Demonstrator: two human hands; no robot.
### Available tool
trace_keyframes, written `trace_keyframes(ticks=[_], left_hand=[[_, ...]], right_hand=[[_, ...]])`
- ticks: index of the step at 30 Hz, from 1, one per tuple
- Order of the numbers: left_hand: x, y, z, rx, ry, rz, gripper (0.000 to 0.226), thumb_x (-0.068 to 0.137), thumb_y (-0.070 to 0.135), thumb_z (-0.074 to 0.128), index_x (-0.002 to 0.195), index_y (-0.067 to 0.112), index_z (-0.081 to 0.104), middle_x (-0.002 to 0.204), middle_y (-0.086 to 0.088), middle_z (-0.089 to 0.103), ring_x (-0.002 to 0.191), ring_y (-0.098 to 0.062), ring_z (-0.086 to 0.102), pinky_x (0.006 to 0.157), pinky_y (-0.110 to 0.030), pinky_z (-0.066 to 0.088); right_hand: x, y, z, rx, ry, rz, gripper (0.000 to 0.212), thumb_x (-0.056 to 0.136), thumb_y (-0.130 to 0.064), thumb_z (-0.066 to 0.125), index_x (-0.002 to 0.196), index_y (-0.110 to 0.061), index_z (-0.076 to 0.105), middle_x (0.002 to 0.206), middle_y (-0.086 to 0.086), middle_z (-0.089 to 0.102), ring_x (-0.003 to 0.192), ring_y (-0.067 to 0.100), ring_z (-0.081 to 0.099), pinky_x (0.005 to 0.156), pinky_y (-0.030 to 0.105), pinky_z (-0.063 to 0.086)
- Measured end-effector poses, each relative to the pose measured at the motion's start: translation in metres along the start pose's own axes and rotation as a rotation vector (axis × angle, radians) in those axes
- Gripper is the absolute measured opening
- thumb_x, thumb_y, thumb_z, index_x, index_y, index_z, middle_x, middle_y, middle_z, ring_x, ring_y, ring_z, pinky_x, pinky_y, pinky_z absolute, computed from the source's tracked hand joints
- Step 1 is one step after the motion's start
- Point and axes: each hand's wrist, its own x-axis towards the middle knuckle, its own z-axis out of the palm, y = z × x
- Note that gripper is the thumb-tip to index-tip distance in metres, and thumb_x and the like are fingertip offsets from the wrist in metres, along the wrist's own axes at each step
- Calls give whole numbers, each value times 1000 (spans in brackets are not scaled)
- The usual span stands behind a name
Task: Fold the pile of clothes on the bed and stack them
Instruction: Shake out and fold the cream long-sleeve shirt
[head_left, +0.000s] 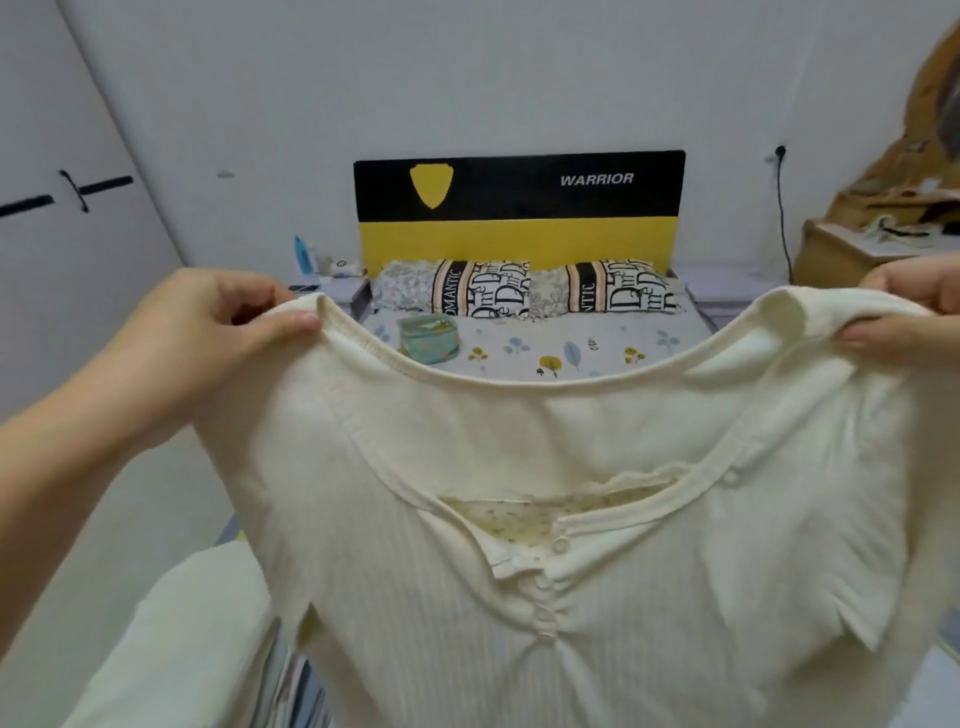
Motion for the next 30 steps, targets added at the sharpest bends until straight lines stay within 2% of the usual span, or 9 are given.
trace_keyframes(ticks=[1, 3, 5, 8, 12, 17, 23, 27, 30], left_hand=[[2, -4, 6, 5, -12, -4, 21, 84, 30, 64, 66, 19, 66, 55, 12, 62, 46, -2, 51, 45, -19, 40], [4, -21, 27, 32, -85, -40, 26, 85, 28, 64, 61, 18, 64, 52, 9, 60, 51, -11, 49, 52, -26, 37], [1, -47, 58, 79, -189, -110, 31, 86, 26, 64, 57, 15, 61, 45, 9, 53, 51, -14, 44, 53, -28, 32], [-12, -97, 113, 115, -328, -216, 33, 87, 21, 63, 61, 2, 58, 53, -1, 46, 54, -17, 39, 53, -30, 26], [-35, -158, 182, 163, -377, -249, 41, 86, 17, 64, 51, 16, 42, 49, 3, 35, 51, -13, 34, 50, -26, 23], [-46, -215, 255, 192, -403, -274, 33, 86, 20, 64, 57, 21, 48, 53, 4, 47, 57, -16, 46, 55, -27, 31], [-18, -271, 335, 170, -294, -258, 19, 85, 22, 65, 67, 20, 58, 62, 13, 55, 62, -1, 49, 58, -18, 35], [-17, -318, 390, 165, -296, -345, 14, 84, 22, 66, 73, 16, 61, 65, 9, 56, 68, -17, 53, 61, -29, 37], [-32, -352, 425, 181, -319, -442, 12, 83, 23, 68, 85, 13, 63, 68, 6, 55, 76, -23, 56, 65, -28, 33]], right_hand=[[0, -4, 6, -6, -8, 3, 28, 61, -59, 76, 45, -40, 64, 45, -15, 60, 37, 0, 53, 40, 11, 43], [0, 8, 24, -44, -67, 37, 22, 80, -28, 71, 59, -32, 70, 55, -3, 67, 45, 7, 61, 49, 23, 51], [2, 36, 51, -129, -141, 140, 15, 81, -16, 68, 66, -19, 69, 60, 6, 68, 52, 19, 63, 57, 32, 49], [6, 91, 103, -161, -149, 264, 24, 84, -11, 63, 61, -12, 58, 55, 3, 55, 52, 14, 49, 51, 25, 34], [11, 168, 171, -227, -110, 362, 25, 85, -13, 60, 62, -18, 52, 62, -4, 51, 59, 12, 48, 53, 26, 33], [25, 244, 236, -281, -62, 407, 24, 88, -22, 57, 65, -26, 49, 68, -6, 55, 62, 10, 48, 52, 25, 33], [79, 312, 281, -316, 50, 339, 18, 89, -25, 57, 71, -25, 52, 65, -10, 53, 61, 5, 47, 50, 24, 30], [105, 372, 314, -341, 61, 386, 10, 88, -21, 58, 78, -19, 58, 66, -9, 53, 62, 5, 46, 53, 23, 31], [109, 416, 341, -390, 27, 452, 9, 87, -14, 55, 80, -13, 60, 65, -2, 55, 62, 14, 48, 60, 30, 36]])
